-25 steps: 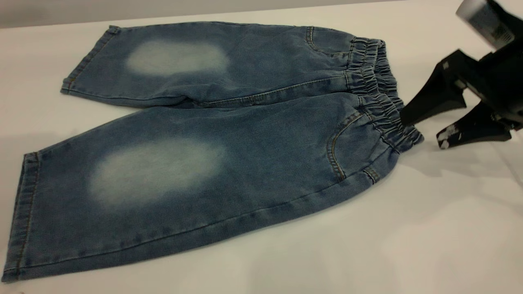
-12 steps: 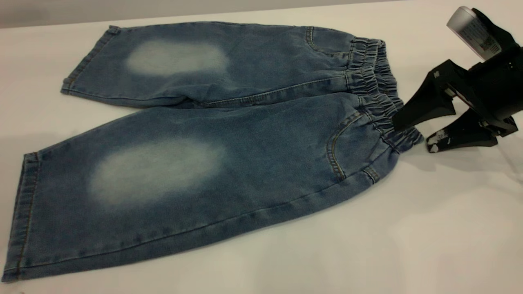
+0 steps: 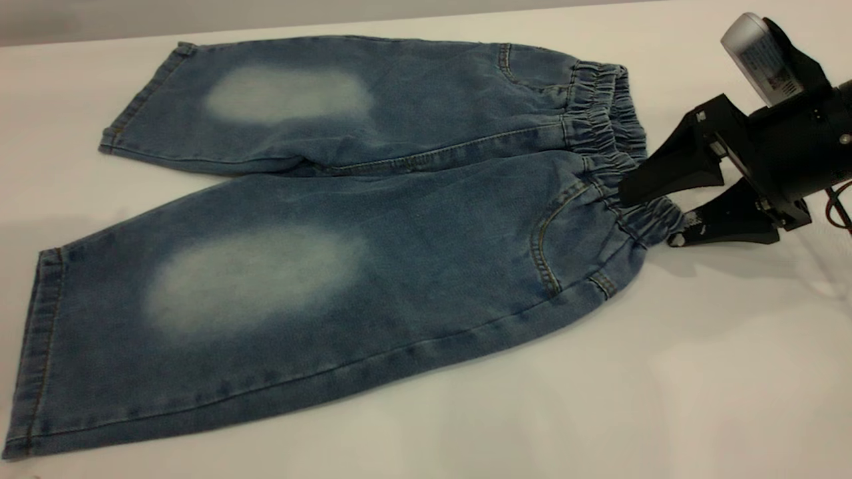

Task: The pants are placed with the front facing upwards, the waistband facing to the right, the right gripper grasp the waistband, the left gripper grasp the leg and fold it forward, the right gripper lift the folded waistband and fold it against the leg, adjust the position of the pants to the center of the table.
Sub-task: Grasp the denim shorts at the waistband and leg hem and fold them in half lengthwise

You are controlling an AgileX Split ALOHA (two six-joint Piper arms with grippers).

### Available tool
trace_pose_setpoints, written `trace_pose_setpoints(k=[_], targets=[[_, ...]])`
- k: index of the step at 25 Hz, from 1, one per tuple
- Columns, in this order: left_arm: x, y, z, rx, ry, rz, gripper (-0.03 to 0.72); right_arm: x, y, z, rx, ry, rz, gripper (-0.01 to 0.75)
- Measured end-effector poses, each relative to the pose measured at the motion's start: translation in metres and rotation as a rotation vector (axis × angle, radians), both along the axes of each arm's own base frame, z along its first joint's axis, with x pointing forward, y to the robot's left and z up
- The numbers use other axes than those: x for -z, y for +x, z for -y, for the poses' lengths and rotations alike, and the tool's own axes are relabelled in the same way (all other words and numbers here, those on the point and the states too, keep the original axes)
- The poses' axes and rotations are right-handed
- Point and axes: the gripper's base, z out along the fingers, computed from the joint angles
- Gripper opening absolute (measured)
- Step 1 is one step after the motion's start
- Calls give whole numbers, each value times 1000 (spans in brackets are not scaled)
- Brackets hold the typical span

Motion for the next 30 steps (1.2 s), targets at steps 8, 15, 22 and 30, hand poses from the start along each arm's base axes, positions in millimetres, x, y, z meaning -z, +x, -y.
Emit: trace_pose_setpoints(k=[8, 15, 22, 30], targets=[[0, 0, 0, -1, 0, 7, 524, 0, 0, 0, 0, 0, 0, 528], [0, 0, 0, -1, 0, 7, 524, 2, -1, 0, -25, -19, 9, 340], [0, 0, 0, -1, 0, 7, 524, -2, -2, -3, -32, 30, 8, 128], [4, -4, 1, 1, -17, -64, 524, -8, 1, -4, -34, 43, 28, 28]])
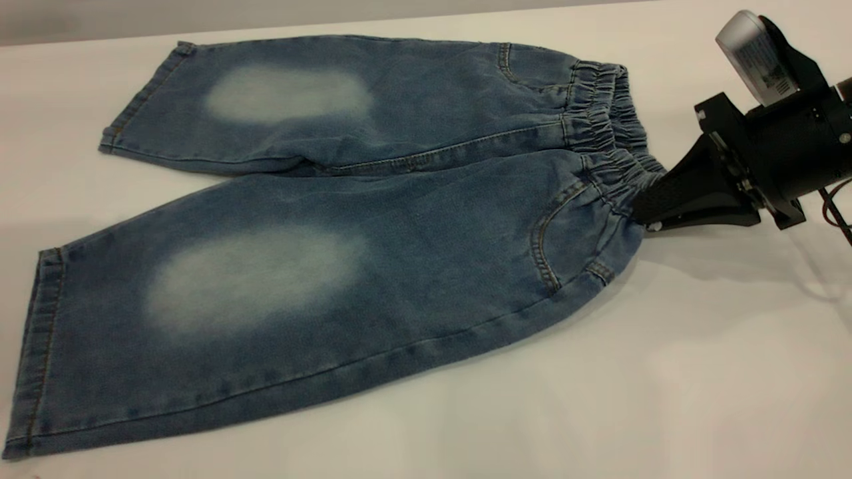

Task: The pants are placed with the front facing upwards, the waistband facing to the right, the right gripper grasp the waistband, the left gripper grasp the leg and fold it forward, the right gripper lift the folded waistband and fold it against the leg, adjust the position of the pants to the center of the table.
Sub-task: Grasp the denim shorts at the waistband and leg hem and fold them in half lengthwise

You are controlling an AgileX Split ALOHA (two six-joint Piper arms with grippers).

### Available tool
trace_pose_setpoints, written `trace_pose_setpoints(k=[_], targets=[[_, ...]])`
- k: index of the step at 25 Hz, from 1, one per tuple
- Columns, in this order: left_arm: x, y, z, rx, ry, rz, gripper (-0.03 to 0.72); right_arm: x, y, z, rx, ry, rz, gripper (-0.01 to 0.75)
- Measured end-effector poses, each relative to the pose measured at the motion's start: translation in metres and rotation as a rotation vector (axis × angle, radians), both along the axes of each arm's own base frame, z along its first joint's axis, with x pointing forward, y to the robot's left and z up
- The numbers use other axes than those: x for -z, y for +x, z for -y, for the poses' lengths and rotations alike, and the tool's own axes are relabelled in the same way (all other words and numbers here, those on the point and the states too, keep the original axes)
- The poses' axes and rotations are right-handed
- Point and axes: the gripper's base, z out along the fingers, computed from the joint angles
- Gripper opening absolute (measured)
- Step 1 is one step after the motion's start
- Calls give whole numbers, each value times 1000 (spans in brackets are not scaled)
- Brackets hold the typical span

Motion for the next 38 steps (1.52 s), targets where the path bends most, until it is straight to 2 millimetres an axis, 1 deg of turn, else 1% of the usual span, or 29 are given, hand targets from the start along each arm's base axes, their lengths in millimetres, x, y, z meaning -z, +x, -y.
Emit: trace_pose_setpoints(k=[6, 11, 17, 20, 25, 31, 34, 38], targets=[[8, -10, 2, 10, -21, -146, 524, -21, 14, 1, -23, -13, 62, 28], [14, -20, 3, 27, -22, -266, 524, -33, 17, 2, -38, -29, 77, 28], [24, -35, 9, 130, -40, -421, 524, -51, 20, 2, -33, -32, 126, 28], [32, -38, 14, 177, -78, -462, 524, -60, 21, 2, -26, -32, 140, 28], [57, -44, 24, 230, -113, -544, 524, -61, 21, 2, -33, -36, 144, 28], [87, -50, 38, 301, -52, -628, 524, -61, 22, 3, -41, -48, 146, 28], [96, -53, 44, 338, 11, -693, 524, -61, 22, 4, -48, -57, 147, 28], [105, -49, 51, 349, 71, -709, 524, -60, 21, 4, -54, -64, 147, 28]])
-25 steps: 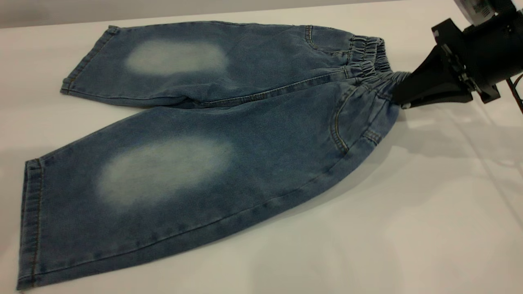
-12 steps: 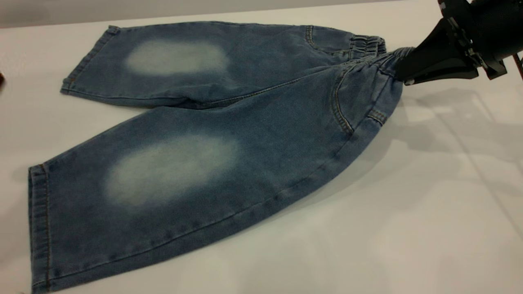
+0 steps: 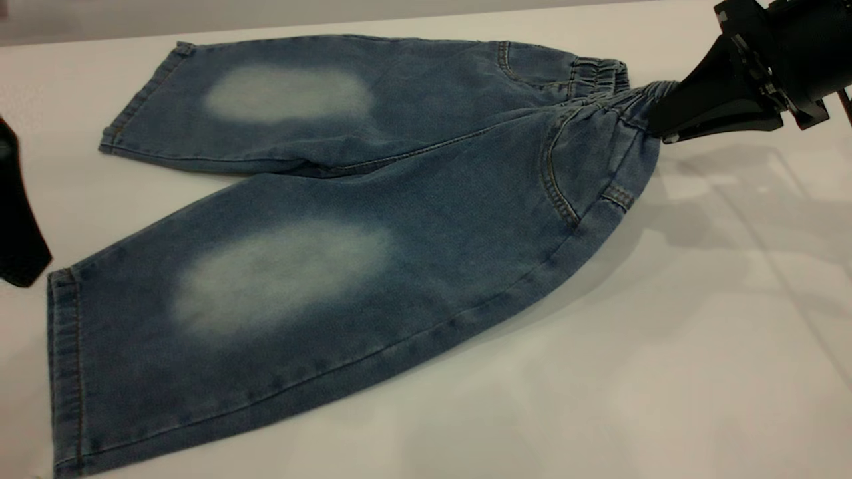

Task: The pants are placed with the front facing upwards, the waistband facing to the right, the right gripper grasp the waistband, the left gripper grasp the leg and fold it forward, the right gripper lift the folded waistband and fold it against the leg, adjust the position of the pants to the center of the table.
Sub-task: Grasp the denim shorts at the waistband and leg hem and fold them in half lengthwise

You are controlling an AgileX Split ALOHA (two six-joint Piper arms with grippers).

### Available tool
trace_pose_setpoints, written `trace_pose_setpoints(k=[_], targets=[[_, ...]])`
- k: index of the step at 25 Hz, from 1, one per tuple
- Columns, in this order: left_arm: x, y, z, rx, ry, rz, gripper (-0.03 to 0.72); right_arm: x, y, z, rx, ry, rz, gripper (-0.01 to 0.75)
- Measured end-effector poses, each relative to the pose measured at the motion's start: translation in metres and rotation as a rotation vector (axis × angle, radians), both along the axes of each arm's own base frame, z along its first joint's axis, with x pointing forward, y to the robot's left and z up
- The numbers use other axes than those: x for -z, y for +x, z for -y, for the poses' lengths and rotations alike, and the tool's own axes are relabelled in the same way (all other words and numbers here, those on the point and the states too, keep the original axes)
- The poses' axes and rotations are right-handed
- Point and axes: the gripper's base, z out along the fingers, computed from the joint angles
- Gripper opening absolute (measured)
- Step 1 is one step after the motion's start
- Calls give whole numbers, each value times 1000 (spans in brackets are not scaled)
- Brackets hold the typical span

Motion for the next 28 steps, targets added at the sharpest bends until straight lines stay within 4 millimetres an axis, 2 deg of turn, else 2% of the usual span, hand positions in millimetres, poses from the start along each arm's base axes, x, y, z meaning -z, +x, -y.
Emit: trace_pose_setpoints(k=[11, 15, 21, 28], targets=[[45, 7, 25, 108, 59, -121, 524, 0, 0, 0, 2, -3, 0, 28], [55, 6, 25, 113, 75, -177, 524, 0, 0, 0, 3, -2, 0, 28], [59, 6, 23, 129, 93, -181, 524, 0, 0, 0, 4, -2, 1, 28], [82, -15, 14, 141, 114, -168, 524, 0, 0, 0, 5, -2, 1, 28]])
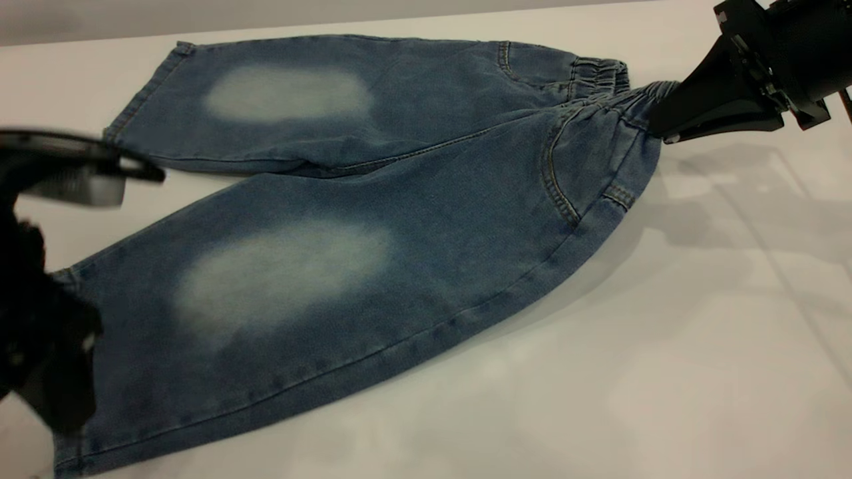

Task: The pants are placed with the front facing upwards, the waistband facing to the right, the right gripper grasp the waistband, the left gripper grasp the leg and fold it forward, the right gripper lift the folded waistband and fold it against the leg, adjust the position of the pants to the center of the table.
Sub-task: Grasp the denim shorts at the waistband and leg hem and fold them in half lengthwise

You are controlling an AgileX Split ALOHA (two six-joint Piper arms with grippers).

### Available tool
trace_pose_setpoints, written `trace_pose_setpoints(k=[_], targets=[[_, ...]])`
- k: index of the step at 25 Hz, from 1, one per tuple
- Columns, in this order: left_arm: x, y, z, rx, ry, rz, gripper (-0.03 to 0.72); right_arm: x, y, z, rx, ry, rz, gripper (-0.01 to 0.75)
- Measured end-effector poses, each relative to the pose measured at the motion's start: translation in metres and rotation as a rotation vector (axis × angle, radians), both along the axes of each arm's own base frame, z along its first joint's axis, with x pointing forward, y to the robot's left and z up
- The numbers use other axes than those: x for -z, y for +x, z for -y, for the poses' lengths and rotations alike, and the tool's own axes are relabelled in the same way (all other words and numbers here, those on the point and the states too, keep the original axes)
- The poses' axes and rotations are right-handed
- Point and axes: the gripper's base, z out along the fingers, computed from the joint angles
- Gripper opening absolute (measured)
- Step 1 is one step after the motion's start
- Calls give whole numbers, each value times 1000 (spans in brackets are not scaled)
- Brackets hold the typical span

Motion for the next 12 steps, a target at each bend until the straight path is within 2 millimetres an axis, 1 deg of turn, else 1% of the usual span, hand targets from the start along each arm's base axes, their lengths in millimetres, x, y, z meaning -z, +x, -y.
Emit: trace_pose_setpoints(k=[3, 7, 12], targets=[[7, -7, -2, -3, -5, 27, 524, 0, 0, 0, -1, 0, 1, 28], [9, -4, -4, 31, 11, 60, 524, 0, 0, 0, -2, -1, 2, 28], [18, -2, -8, 15, 55, 45, 524, 0, 0, 0, -6, -2, 6, 29]])
